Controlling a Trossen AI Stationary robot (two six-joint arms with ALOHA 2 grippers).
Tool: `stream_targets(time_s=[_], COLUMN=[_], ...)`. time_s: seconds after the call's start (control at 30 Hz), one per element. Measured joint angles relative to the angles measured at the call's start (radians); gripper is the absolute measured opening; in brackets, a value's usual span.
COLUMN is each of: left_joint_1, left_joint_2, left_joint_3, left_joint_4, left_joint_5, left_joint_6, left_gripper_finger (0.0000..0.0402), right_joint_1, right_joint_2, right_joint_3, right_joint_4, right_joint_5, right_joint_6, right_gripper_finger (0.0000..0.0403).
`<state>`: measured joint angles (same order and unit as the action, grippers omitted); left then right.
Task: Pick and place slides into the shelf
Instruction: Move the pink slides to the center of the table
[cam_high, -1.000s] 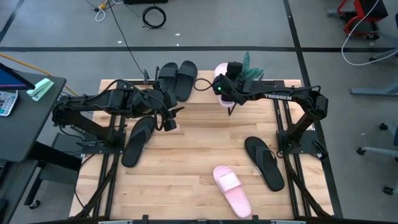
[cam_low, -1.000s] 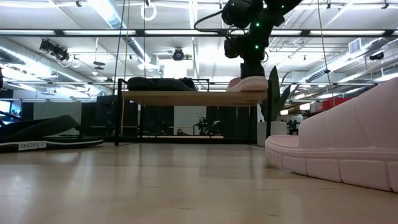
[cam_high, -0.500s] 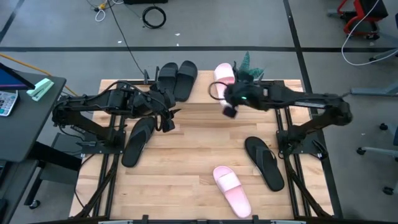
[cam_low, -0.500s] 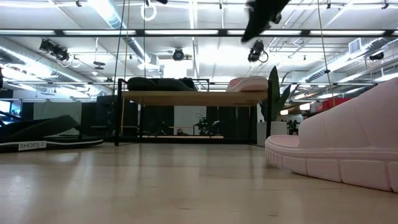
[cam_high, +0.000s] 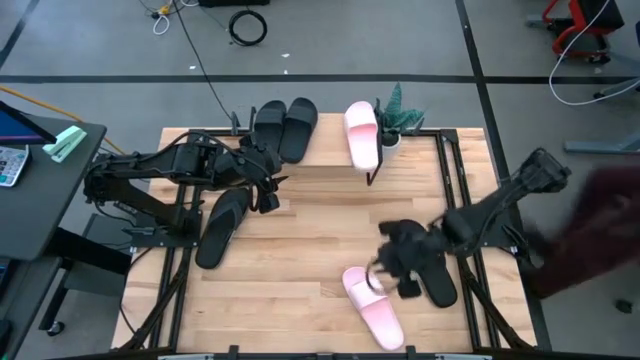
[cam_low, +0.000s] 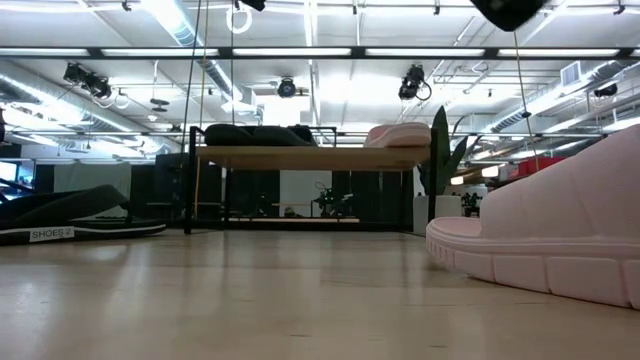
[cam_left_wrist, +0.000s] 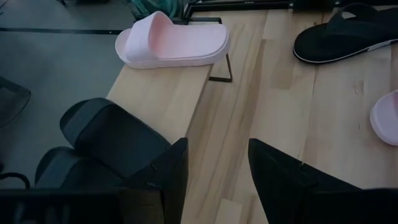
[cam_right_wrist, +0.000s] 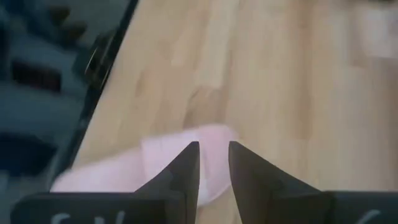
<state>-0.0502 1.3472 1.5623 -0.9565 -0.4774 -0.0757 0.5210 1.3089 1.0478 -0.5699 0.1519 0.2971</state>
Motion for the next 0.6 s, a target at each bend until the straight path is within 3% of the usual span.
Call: stream_targets(time_s=[0.13, 0.27, 0.4, 0.6], left_joint_1=[0.000, 0.000, 0.000, 0.000], left_joint_2=[0.000, 0.000, 0.000, 0.000], left_joint_3=[0.000, 0.000, 0.000, 0.000], left_joint_4=[0.000, 0.001, 0.001, 0.002], left_joint_5=[0.000, 0.000, 0.000, 0.000], left_joint_6=[0.000, 0.000, -0.001, -0.049], left_gripper_finger=[0.0172, 0.0172, 0.0172, 0.0172], right_joint_1=[0.051, 0.051, 0.058, 0.112], right_joint_2=[0.044, 0.087, 0.138, 0.253], right_joint_3=[-0.043, -0.044, -0.044, -0.044], right_joint_4=[0.008, 0.015, 0.013, 0.021], right_joint_5=[0.059, 0.059, -0.009, -0.109], right_joint_6=[0.013, 0.222, 0.350, 0.375], right_gripper_finger=[0.0091, 0.0098, 0.0117, 0.0152])
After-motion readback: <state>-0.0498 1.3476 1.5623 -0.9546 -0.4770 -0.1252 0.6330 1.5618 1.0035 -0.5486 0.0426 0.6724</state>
